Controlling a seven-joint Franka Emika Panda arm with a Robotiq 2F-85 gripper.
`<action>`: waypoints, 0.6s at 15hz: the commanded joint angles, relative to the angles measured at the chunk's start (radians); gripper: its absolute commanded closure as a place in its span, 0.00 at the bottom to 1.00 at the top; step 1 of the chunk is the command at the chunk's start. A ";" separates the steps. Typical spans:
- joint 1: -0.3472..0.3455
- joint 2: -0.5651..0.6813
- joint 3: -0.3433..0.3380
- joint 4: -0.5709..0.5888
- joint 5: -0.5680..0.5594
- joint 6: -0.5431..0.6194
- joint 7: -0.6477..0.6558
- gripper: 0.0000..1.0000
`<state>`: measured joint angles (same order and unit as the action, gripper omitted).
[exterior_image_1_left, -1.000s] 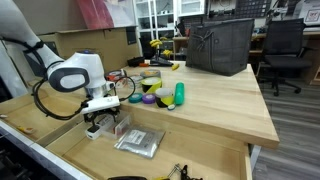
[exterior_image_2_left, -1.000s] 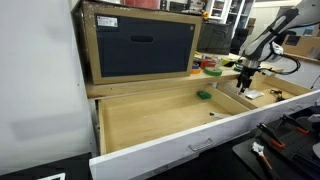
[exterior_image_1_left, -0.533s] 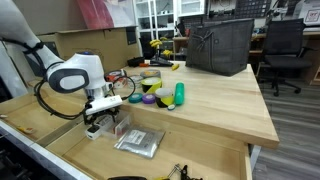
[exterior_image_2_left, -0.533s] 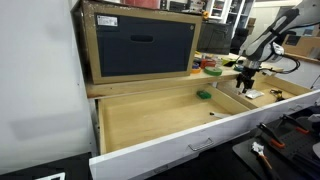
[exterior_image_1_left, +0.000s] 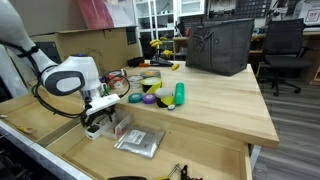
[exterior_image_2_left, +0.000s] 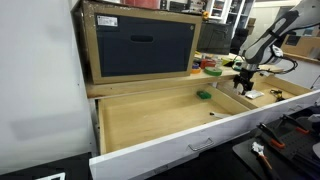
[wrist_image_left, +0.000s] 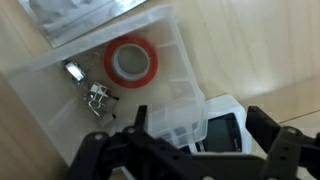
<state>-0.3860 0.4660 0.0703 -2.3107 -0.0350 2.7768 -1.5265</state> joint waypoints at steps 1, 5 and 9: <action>0.083 -0.004 -0.068 -0.069 -0.091 0.152 0.034 0.00; 0.186 0.014 -0.203 -0.152 -0.246 0.354 0.131 0.00; 0.243 0.036 -0.290 -0.228 -0.320 0.466 0.198 0.00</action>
<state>-0.1867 0.5034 -0.1663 -2.4796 -0.3149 3.1668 -1.3695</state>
